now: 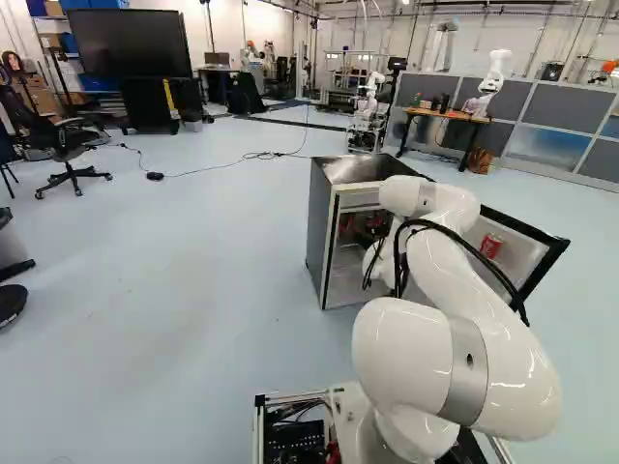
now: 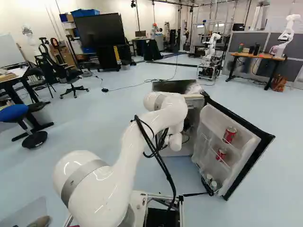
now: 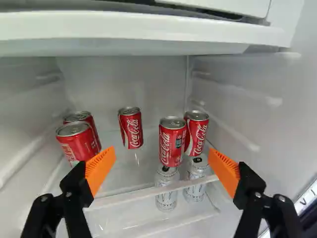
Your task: Grab a drink from the fridge
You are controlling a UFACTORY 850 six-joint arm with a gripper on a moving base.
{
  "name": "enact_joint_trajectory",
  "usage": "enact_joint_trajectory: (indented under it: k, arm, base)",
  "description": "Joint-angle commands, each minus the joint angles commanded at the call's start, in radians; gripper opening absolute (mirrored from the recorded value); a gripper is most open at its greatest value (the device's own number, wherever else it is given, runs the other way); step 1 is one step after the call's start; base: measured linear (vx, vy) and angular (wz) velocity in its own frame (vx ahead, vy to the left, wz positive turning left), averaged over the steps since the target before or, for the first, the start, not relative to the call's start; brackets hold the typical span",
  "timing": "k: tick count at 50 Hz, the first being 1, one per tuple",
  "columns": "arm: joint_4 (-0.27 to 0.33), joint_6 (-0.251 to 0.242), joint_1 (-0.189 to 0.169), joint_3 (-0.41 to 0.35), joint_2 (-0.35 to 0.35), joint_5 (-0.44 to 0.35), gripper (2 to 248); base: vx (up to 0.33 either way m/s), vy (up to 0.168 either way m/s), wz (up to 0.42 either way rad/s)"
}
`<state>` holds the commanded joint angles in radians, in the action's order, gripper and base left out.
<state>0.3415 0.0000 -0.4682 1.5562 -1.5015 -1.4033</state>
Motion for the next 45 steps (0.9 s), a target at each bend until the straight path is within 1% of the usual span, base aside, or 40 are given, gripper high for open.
enact_joint_trajectory:
  k: [27, 45]
  arm:
    - [0.0, 0.0, 0.012, 0.121, -0.066, 0.014, 247]
    - [0.0, 0.0, 0.021, 0.207, -0.114, 0.04, 247]
  base:
    - [0.0, 0.0, 0.0]
    - [0.0, 0.0, 0.0]
